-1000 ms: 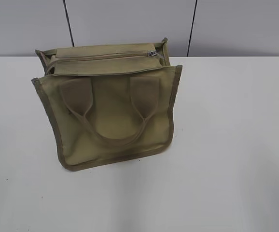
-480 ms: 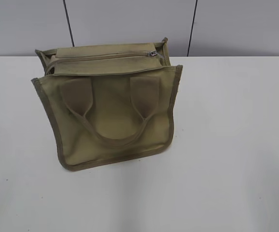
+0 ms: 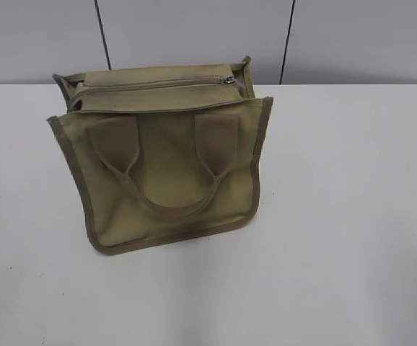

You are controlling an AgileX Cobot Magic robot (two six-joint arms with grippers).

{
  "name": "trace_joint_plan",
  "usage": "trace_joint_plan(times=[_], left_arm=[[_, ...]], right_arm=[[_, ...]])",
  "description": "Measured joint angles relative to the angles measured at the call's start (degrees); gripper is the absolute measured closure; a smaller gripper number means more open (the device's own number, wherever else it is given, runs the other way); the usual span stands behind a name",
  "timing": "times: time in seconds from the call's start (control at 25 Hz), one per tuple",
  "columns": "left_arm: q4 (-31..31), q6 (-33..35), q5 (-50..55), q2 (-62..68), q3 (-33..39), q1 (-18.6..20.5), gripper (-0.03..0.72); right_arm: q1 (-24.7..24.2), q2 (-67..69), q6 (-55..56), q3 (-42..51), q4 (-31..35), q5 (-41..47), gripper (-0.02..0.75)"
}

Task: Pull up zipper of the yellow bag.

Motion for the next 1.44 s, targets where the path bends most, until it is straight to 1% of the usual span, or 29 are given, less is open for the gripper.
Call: trace_joint_plan(times=[0.08, 0.12, 0.2, 0.44, 0.52, 0.6, 0.68, 0.8, 1.0, 1.44], left_arm=[[-0.04, 0.0, 0.0, 0.0, 0.0, 0.78, 0.137], [-0.12, 0.0, 0.0, 0.0, 0.0, 2.11, 0.137], [-0.12, 0.0, -0.02, 0.0, 0.0, 6.18, 0.137], [-0.12, 0.0, -0.09, -1.36, 0.07, 22.78, 0.137], [-0.12, 0.0, -0.14, -1.88, 0.07, 26.7, 0.137], [-0.12, 0.0, -0.16, -2.96, 0.07, 29.33, 0.137], [-0.12, 0.0, -0.21, -4.44, 0.07, 30.19, 0.137], [-0.12, 0.0, -0.31, -6.95, 0.07, 30.39, 0.137], [-0.17, 0.0, -0.31, -7.67, 0.07, 31.35, 0.137], [-0.17, 0.0, -0.31, -7.73, 0.07, 31.35, 0.139]], right_arm=[[-0.08, 0.0, 0.0, 0.0, 0.0, 0.0, 0.152], [-0.78, 0.0, 0.0, 0.0, 0.1, 0.0, 0.152], [-3.44, -0.31, 0.06, 0.0, 0.2, 0.0, 0.152], [-16.58, -5.08, 0.06, 0.0, 0.37, 0.0, 0.152], [-20.37, -7.86, 0.06, 0.0, 0.37, 0.0, 0.152], [-22.53, -11.11, 0.06, 0.04, 0.37, 0.0, 0.152], [-23.41, -13.9, 0.06, 0.06, 0.37, 0.0, 0.152], [-23.49, -16.94, 0.06, 0.11, 0.42, -0.05, 0.152], [-23.49, -17.09, 0.06, 0.11, 0.65, -0.05, 0.152], [-23.49, -17.09, 0.06, 0.11, 0.86, -0.05, 0.152]])
